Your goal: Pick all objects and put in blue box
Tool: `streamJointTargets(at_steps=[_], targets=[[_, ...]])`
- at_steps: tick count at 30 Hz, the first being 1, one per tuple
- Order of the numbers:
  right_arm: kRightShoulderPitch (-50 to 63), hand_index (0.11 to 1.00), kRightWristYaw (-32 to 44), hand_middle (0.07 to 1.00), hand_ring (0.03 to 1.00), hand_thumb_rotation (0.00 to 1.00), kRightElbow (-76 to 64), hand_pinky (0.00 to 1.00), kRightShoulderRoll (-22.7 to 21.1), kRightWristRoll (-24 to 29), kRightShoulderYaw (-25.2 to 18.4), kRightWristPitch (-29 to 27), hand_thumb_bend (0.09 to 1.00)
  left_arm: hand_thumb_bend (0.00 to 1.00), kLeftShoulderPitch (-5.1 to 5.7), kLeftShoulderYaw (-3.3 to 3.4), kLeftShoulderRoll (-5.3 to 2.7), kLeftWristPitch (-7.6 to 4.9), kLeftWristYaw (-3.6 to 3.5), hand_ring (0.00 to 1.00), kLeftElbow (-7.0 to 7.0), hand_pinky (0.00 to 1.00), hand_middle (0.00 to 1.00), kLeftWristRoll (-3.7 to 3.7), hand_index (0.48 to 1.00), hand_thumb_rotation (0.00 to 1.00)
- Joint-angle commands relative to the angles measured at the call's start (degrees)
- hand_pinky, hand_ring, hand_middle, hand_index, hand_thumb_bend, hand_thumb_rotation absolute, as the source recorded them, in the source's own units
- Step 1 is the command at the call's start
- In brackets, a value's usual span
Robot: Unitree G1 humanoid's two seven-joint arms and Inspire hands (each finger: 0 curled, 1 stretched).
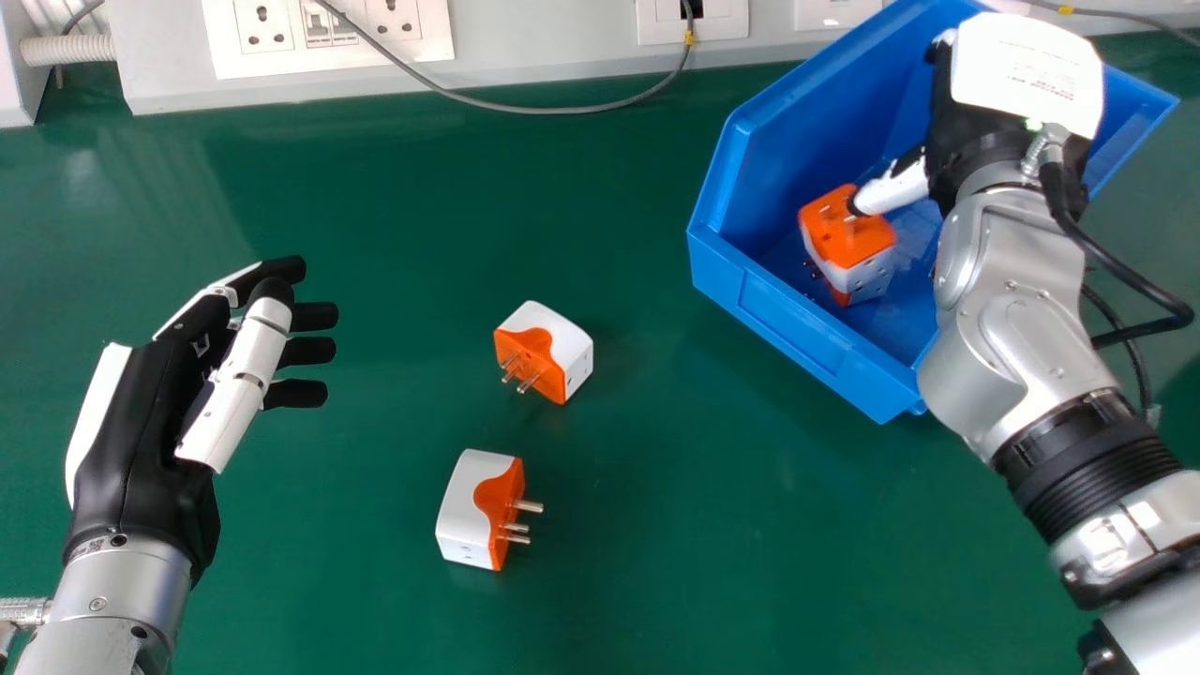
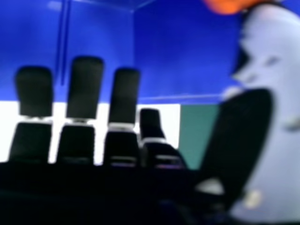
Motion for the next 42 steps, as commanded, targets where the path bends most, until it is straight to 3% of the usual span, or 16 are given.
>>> streamJointTargets(at_steps=[1, 7, 8, 11, 12, 14, 19, 24, 27, 30, 33, 37, 38, 40, 42], targets=[[-1.94, 0.876, -0.56, 0.526, 0.289, 0.11, -1.32, 0.21, -0.36, -0.26, -0.29, 0.37, 0.556, 0.25, -0.2, 0.29, 0.06, -0.28, 0.26, 0.7, -1.47, 0.61, 0.71, -0.13, 0.791, 0.69], [-1.72, 0.902, -0.33, 0.499, 0.265, 0.04, -1.82, 0.2, -0.6, -0.42, -0.21, 0.32, 0.548, 0.25, -0.21, 0.28, 0.11, 0.01, 0.32, 0.7, -1.66, 0.61, 0.71, -0.05, 0.791, 0.69], [-1.87, 0.904, -0.08, 0.51, 0.275, 0.11, -1.77, 0.21, -0.57, -0.56, -0.08, 0.59, 0.549, 0.25, -0.28, 0.24, 0.1, 0.08, 0.36, 0.7, -1.64, 0.61, 0.71, -0.01, 0.791, 0.69], [-1.99, 0.904, 0.47, 0.533, 0.301, 0.17, -1.93, 0.23, -0.58, -0.9, 0.3, 1.03, 0.553, 0.25, -0.37, 0.19, 0.07, 0.19, 0.42, 0.7, -1.64, 0.61, 0.71, 0.03, 0.791, 0.69], [-1.93, 0.902, 0.53, 0.576, 0.368, 0.26, -2.31, 0.28, -0.65, -0.99, 0.4, 1.08, 0.564, 0.25, -0.34, 0.15, 0.07, 0.18, 0.45, 0.7, -1.66, 0.61, 0.71, 0.1, 0.791, 0.69], [-1.9, 0.9, 0.68, 0.611, 0.413, 0.33, -2.98, 0.31, -0.77, -1.06, 0.55, 1.15, 0.57, 0.25, -0.41, 0.09, 0.09, 0.17, 0.49, 0.7, -1.59, 0.61, 0.71, 0.2, 0.791, 0.69], [-1.44, 0.894, 1.84, 0.695, 0.513, 0.42, -6.75, 0.39, -1.0, -0.98, 0.25, 1.62, 0.58, 0.25, -0.77, 0.08, 0.13, 0.2, 0.56, 0.7, -1.22, 0.61, 0.71, 0.22, 0.791, 0.69], [-0.06, 0.879, 3.17, 0.716, 0.554, 0.42, -12.44, 0.42, -0.9, -0.36, -0.9, 2.35, 0.577, 0.25, -0.67, -0.15, 0.13, -0.09, 0.62, 0.7, -1.19, 0.61, 0.71, 0.52, 0.791, 0.69], [2.5, 0.865, 3.66, 0.788, 0.662, 0.39, -18.19, 0.5, -0.74, -0.08, -1.81, 2.33, 0.56, 0.25, -0.75, -0.28, 0.16, -0.13, 0.66, 0.7, -1.09, 0.61, 0.71, 0.77, 0.791, 0.69], [4.33, 0.864, 4.04, 0.791, 0.664, 0.38, -22.24, 0.5, -0.64, -0.48, -2.33, 2.61, 0.555, 0.25, -0.75, -0.37, 0.21, -0.09, 0.69, 0.7, -1.1, 0.61, 0.71, 0.96, 0.79, 0.69], [6.08, 0.863, 4.02, 0.77, 0.624, 0.39, -26.41, 0.45, -0.03, -1.11, -2.85, 3.69, 0.547, 0.25, -0.83, -0.32, 0.3, -0.12, 0.62, 0.69, -0.96, 0.61, 0.71, 0.94, 0.79, 0.69], [9.84, 0.868, 4.05, 0.535, 0.384, 0.38, -34.9, 0.27, 1.36, -2.78, -2.97, 6.23, 0.533, 0.25, -0.9, -0.25, 0.38, -0.17, 0.51, 0.69, -0.84, 0.61, 0.71, 0.84, 0.79, 0.69], [11.01, 0.868, 4.2, 0.535, 0.384, 0.38, -37.27, 0.27, 1.62, -3.19, -2.93, 6.68, 0.533, 0.25, -0.9, -0.25, 0.37, -0.15, 0.51, 0.69, -0.87, 0.61, 0.71, 0.82, 0.79, 0.69], [13.1, 0.859, 4.75, 0.403, 0.271, 0.34, -41.17, 0.17, 1.98, -3.84, -2.78, 7.4, 0.534, 0.25, -0.93, -0.27, 0.36, -0.05, 0.52, 0.69, -0.95, 0.61, 0.71, 0.81, 0.79, 0.69], [16.19, 0.853, 5.64, 0.36, 0.234, 0.32, -46.49, 0.14, 2.82, -4.86, -2.49, 8.38, 0.534, 0.25, -1.17, -0.19, 0.42, 0.14, 0.52, 0.69, -0.9, 0.61, 0.71, 0.72, 0.79, 0.69]])
